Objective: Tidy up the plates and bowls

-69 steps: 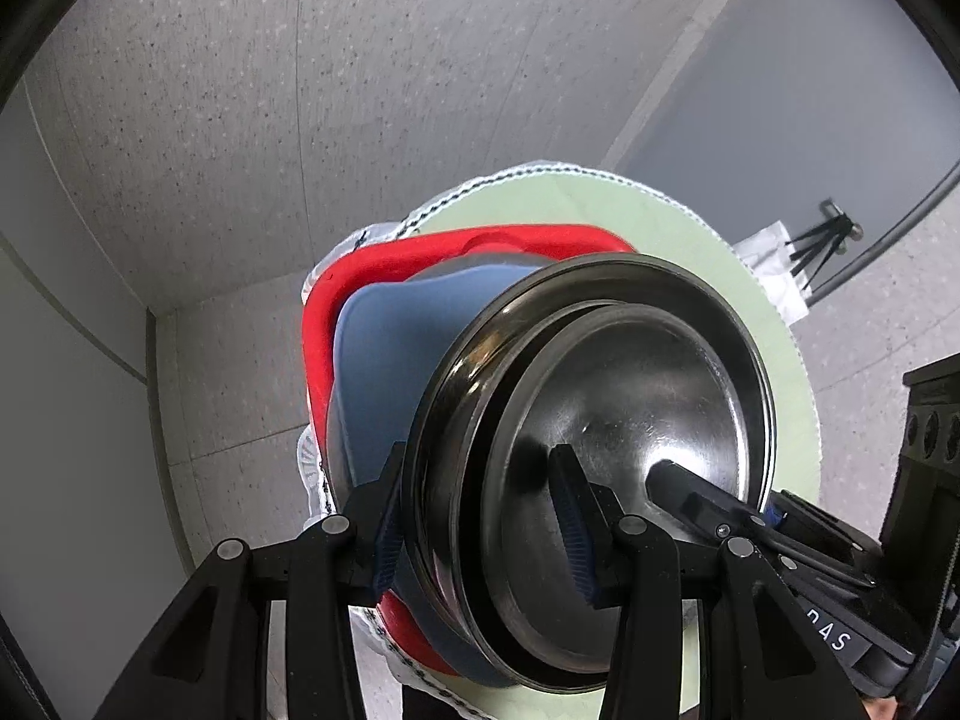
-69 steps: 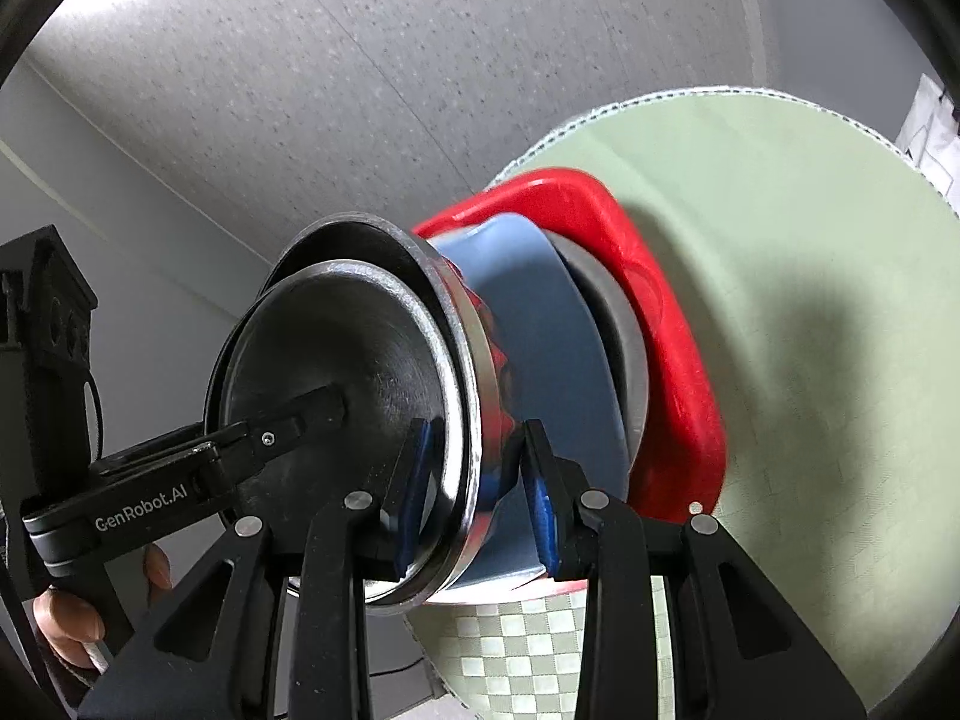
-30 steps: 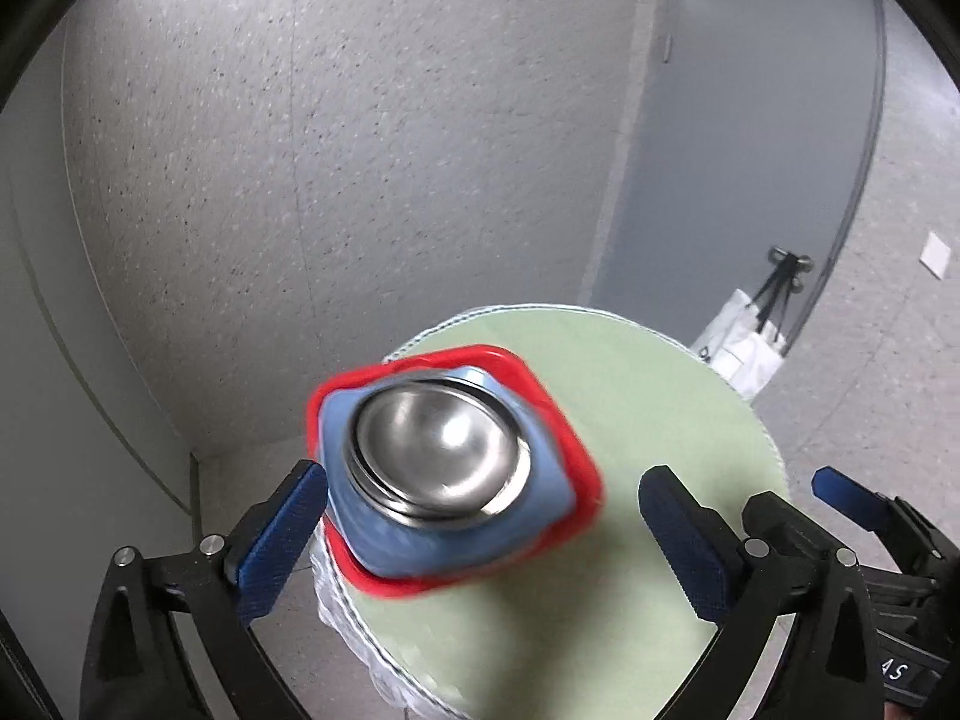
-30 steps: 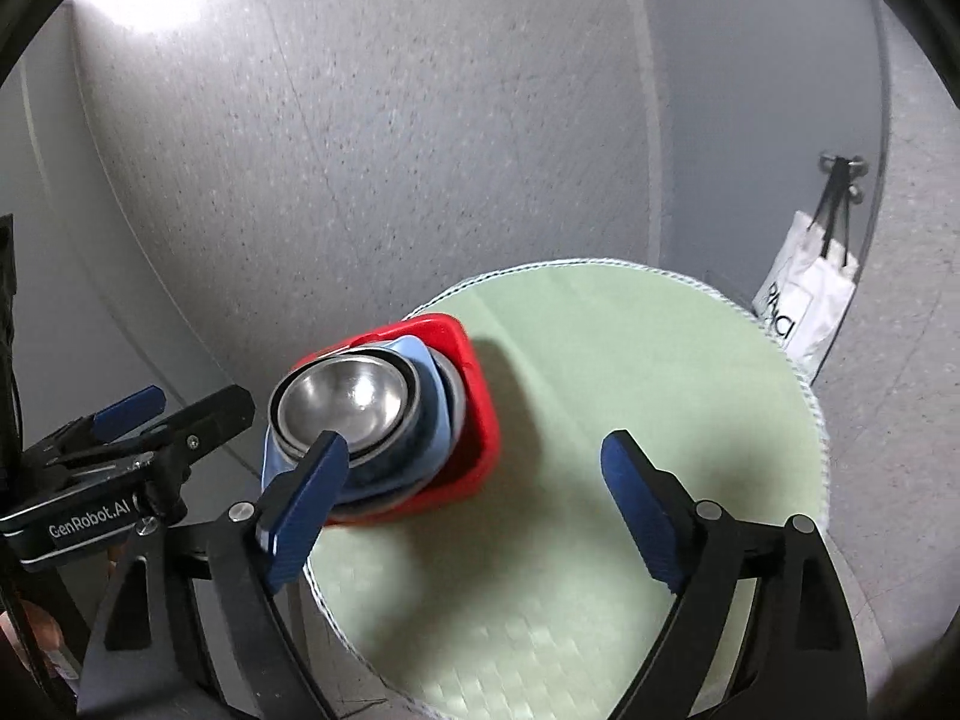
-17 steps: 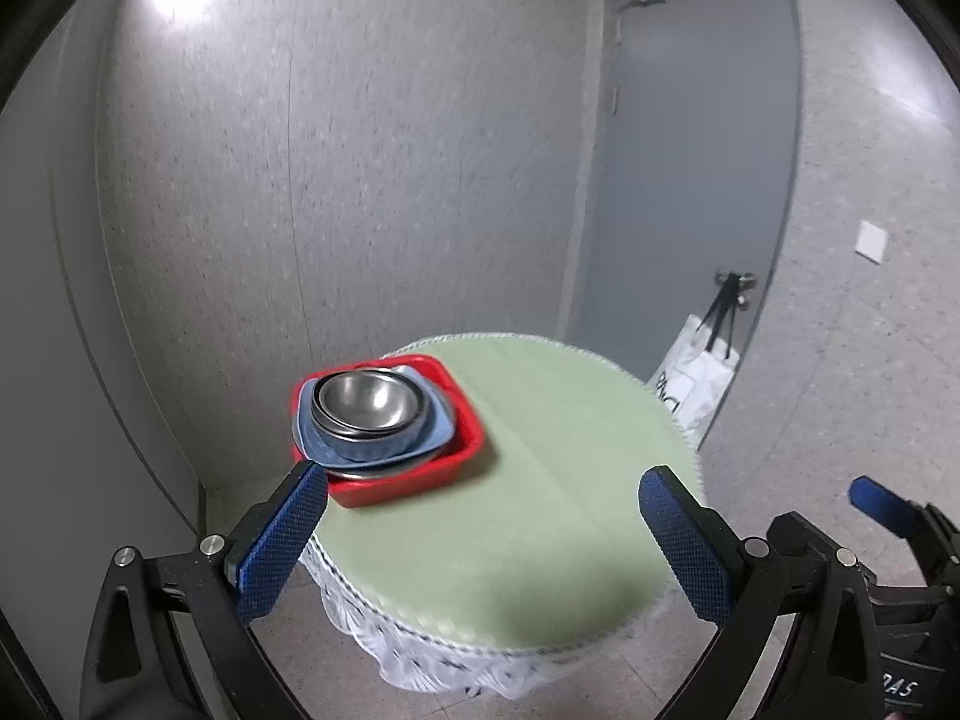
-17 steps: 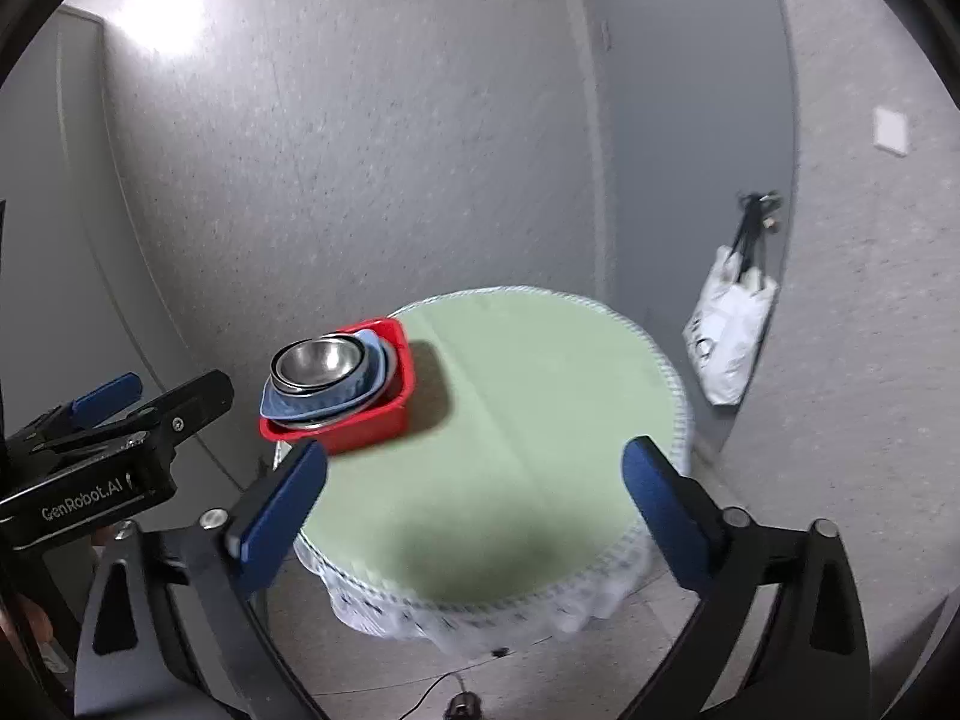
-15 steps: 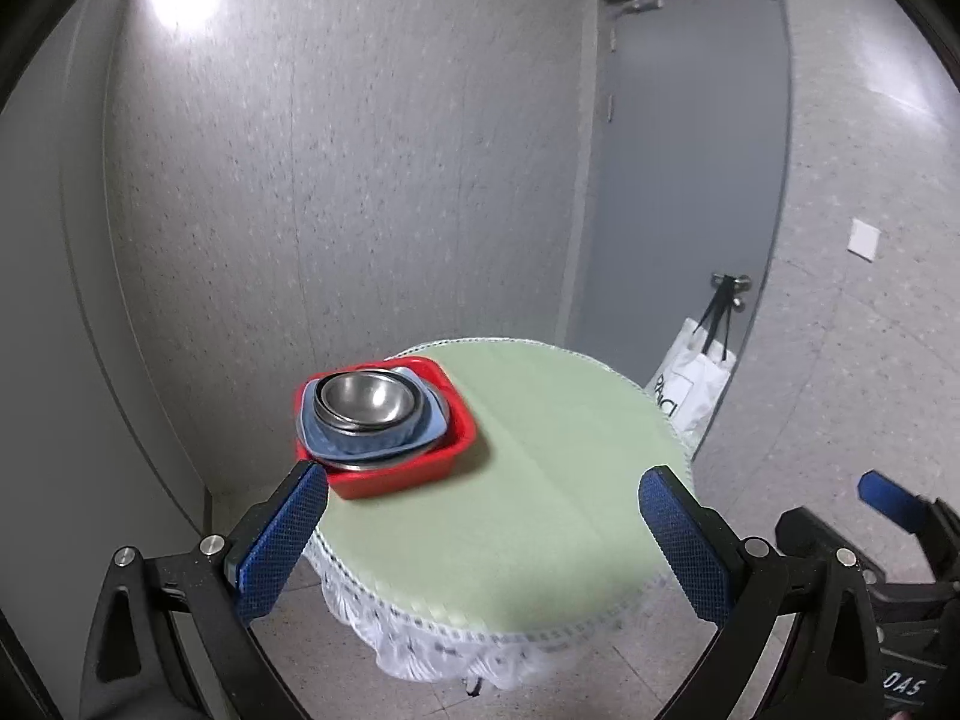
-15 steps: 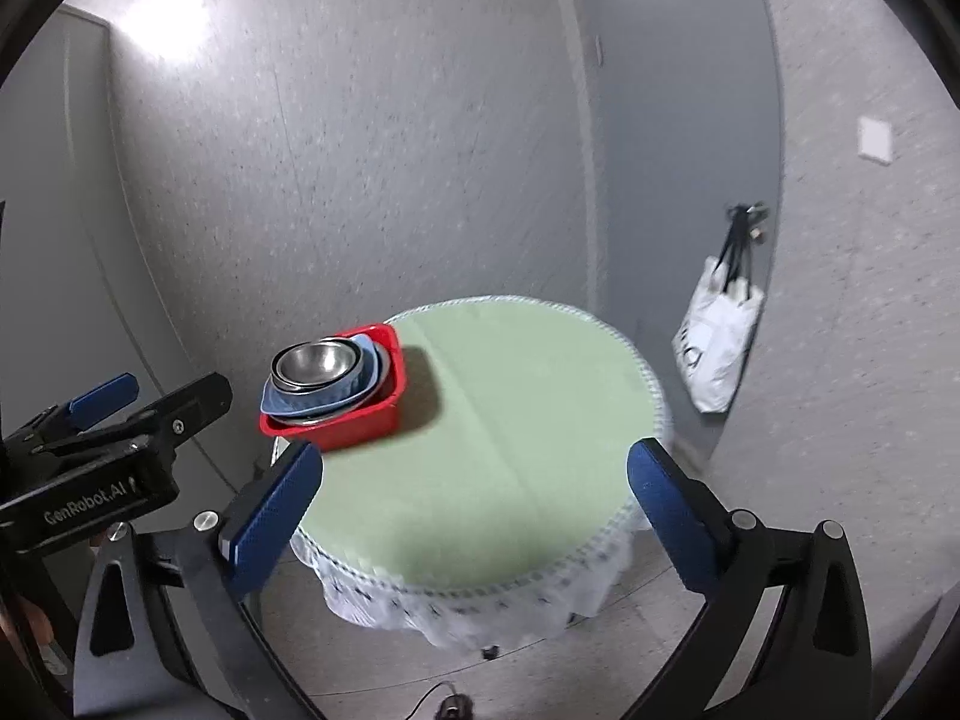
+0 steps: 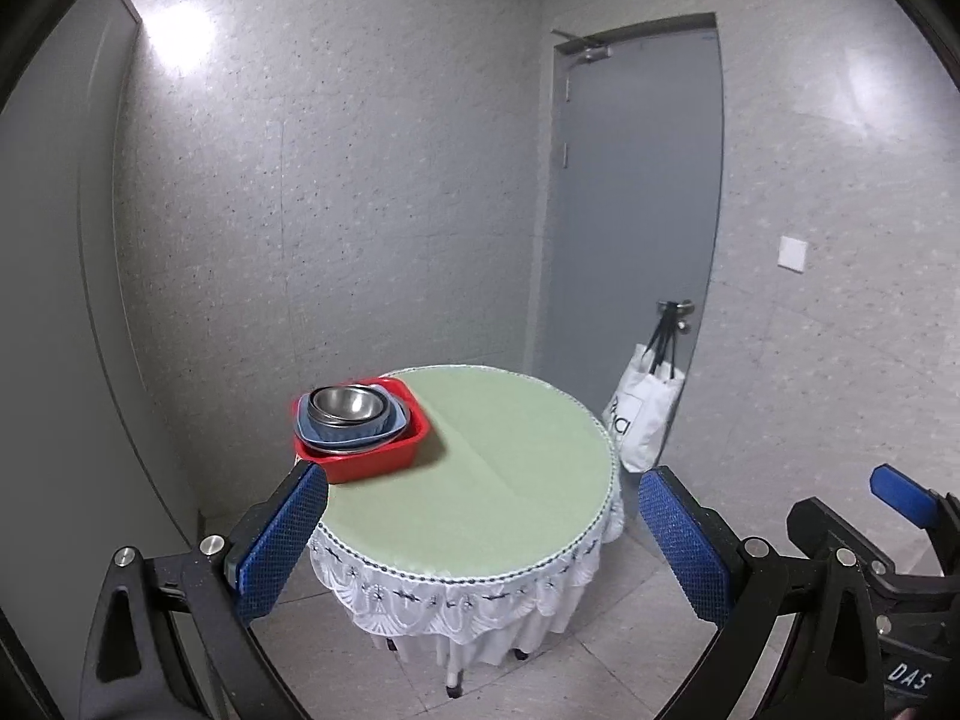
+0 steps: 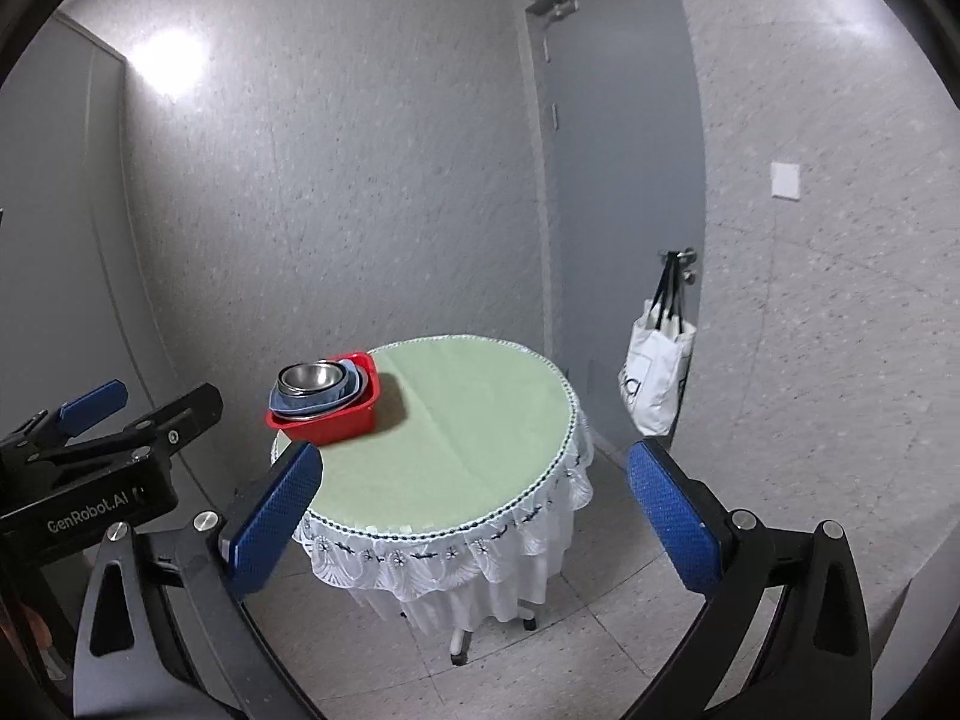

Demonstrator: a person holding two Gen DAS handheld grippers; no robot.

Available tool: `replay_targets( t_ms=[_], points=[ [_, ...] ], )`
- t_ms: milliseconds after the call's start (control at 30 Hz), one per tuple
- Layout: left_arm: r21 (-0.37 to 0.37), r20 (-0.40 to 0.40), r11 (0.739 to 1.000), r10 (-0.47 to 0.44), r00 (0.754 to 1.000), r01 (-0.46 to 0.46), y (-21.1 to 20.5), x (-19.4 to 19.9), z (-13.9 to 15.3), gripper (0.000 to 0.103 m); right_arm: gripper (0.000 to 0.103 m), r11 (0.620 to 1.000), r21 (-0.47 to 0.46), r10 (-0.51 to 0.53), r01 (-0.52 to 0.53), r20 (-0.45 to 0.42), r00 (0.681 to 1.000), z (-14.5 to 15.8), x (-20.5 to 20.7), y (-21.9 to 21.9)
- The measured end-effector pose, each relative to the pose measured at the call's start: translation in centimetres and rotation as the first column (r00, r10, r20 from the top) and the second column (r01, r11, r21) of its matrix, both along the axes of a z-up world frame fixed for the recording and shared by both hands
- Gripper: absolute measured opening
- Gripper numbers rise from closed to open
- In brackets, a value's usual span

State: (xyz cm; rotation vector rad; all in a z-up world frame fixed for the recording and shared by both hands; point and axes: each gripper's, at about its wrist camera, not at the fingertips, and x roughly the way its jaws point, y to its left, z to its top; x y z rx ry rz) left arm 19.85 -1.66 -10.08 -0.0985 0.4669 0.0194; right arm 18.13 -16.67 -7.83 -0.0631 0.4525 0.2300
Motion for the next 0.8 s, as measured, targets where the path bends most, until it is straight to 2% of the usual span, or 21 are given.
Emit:
replay_targets(
  t_ms=[400,800],
  points=[
    [0.039,0.082,0.997,-0.068,0.994,0.065,2.6,-5.4,-0.1,0.103,0.103,0.998,-0.006,-0.061,0.061,0.081,0.995,2.5,-6.1,0.5],
    [0.052,0.119,0.990,-0.137,0.983,0.132,4.7,-9.5,-0.6,0.103,0.103,0.993,-0.010,-0.113,0.114,0.110,0.988,3.6,-8.5,0.4]
  ],
)
